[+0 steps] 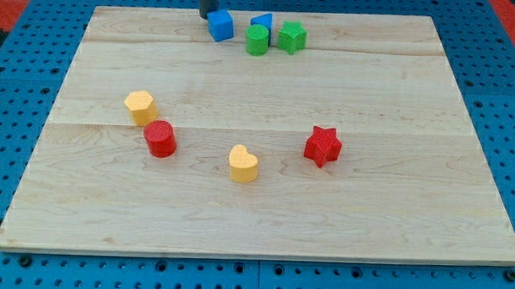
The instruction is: Push the blue cube into the blue triangle
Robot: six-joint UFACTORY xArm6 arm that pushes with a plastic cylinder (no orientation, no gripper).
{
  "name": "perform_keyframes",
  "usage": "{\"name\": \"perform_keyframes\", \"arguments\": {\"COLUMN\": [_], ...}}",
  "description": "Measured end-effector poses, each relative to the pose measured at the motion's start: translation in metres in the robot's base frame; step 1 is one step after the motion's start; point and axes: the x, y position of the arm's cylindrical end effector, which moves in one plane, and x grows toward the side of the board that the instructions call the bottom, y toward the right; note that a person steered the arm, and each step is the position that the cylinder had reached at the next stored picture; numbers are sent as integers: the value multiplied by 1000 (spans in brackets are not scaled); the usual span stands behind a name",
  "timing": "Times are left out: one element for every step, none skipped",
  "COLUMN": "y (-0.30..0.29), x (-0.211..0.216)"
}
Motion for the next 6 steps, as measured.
{"name": "perform_keyframes", "arguments": {"y": [3,11,-34,-32,-9,32], "x": [12,-7,8,29,36,33]}}
